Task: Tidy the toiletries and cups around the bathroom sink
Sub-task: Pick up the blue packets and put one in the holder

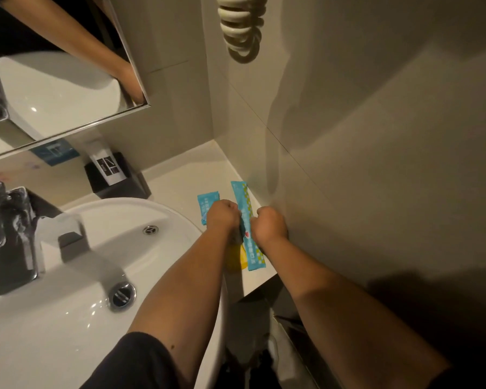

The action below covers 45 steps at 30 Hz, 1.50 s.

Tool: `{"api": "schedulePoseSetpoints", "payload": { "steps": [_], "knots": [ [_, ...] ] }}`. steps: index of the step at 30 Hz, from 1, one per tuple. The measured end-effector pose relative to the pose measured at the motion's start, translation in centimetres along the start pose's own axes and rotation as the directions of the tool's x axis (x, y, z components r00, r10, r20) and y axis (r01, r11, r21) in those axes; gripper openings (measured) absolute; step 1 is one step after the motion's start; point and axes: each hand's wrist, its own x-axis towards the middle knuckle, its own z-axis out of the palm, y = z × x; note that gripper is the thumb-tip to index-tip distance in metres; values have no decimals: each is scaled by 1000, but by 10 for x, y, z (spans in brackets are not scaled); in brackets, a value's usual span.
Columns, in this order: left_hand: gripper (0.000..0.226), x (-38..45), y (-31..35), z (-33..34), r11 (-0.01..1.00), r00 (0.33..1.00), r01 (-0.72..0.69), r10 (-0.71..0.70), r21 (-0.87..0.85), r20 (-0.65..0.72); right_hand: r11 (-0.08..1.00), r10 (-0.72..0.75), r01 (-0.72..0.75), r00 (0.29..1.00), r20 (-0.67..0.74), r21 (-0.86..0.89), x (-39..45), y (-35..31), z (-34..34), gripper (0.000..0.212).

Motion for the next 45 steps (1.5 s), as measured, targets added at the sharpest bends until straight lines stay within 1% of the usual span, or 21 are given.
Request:
{"api": "schedulePoseSetpoints", "payload": {
  "steps": [3, 6, 8, 9, 11, 15, 18, 22, 24, 27, 30, 32, 34, 37, 40, 43, 45],
  "knots": [
    [29, -2, 4, -6, 997, 999, -33, 31, -64, -20, 994, 3, -6, 1000, 27, 108, 2, -4, 2, 15],
    [25, -7, 10, -19, 994, 999, -38, 36, -101, -23, 972, -29, 15, 998, 53, 235, 7, -6, 1, 24],
    [22, -10, 14, -26, 991, 997, -68, 63, -114, -45, 957, -50, 24, 995, 83, 290, 3, -11, -8, 26],
    [21, -13, 18, -30, 989, 996, -79, 73, -127, -55, 949, -60, 36, 996, 68, 313, 0, -15, -14, 31],
    [20, -20, 26, -42, 980, 994, -99, 89, -171, -69, 937, -82, 79, 997, -6, 341, -5, -23, -25, 36],
    [19, -45, 49, -78, 948, 981, -174, 142, -267, -135, 929, -153, 162, 987, -53, 332, -23, -57, -54, 35],
    [20, -59, 63, -115, 917, 965, -237, 183, -320, -189, 903, -253, 268, 963, -86, 337, -39, -93, -74, 34],
    [19, -71, 71, -170, 911, 924, -314, 227, -269, -309, 869, -352, 364, 931, -98, 335, -60, -146, -78, 34],
    [18, -73, 68, -196, 905, 898, -345, 240, -250, -370, 860, -391, 395, 917, -82, 323, -67, -172, -71, 28],
    [12, -74, 60, -227, 910, 867, -350, 224, -224, -446, 838, -459, 449, 887, -46, 309, -72, -202, -54, 21],
    [15, -67, 52, -250, 907, 841, -354, 202, -228, -502, 815, -501, 479, 865, -21, 326, -70, -227, -38, 25],
    [17, -58, 48, -262, 904, 833, -353, 186, -241, -522, 799, -527, 500, 850, -11, 335, -64, -242, -30, 27],
    [14, -48, 46, -272, 913, 817, -341, 170, -225, -551, 782, -556, 523, 831, 0, 340, -55, -256, -22, 24],
    [12, -37, 48, -283, 915, 787, -338, 147, -219, -600, 765, -601, 566, 799, 25, 307, -42, -273, -14, 27],
    [8, -25, 50, -287, 935, 754, -317, 146, -160, -640, 745, -626, 587, 780, 26, 318, -28, -284, -7, 25],
    [14, -14, 50, -286, 952, 726, -292, 156, -95, -670, 732, -643, 602, 765, 33, 319, -13, -291, 2, 21],
    [15, -3, 47, -283, 958, 715, -273, 144, -84, -684, 732, -647, 604, 761, 44, 315, -4, -293, 8, 21]
  ]
}}
